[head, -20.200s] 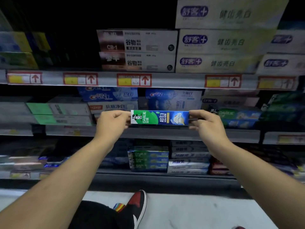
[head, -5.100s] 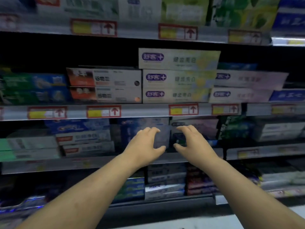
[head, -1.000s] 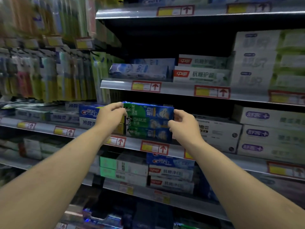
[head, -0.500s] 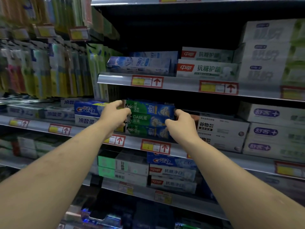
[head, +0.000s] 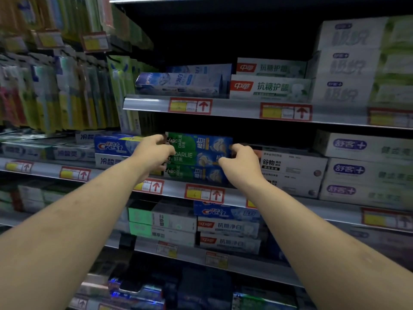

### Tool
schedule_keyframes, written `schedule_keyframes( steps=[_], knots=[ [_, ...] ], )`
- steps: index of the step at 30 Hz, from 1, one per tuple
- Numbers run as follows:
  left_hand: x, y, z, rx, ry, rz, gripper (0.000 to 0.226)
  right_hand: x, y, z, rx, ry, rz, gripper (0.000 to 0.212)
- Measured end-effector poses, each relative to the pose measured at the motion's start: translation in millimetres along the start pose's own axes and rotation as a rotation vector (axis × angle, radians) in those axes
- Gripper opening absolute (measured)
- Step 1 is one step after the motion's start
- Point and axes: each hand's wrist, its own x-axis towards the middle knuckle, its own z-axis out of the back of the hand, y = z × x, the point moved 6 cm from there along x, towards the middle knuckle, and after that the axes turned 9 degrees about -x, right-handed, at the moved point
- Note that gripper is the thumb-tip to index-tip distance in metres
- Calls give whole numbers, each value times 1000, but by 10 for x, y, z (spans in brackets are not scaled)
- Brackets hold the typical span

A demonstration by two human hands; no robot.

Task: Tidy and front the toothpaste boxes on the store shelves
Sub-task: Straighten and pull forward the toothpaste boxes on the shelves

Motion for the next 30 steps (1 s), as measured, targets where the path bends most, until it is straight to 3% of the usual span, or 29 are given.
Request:
schedule_keyframes(
  steps=[4,10,15,30],
  knots=[
    [-19,1,6,155,-42,-79,59,-70,4,52,-65,31,26,58],
    [-237,-114,-159,617,-11,-303,66,-249,-30,234,-252,56,149,57],
    [-666,-161,-593,868,111,-471,68,-516,-220,591,-522,88,235,62],
    [-2000,-94,-2825,727,524,-599,68,-1540,-1784,2249,-725,127,-21,65]
  ],
)
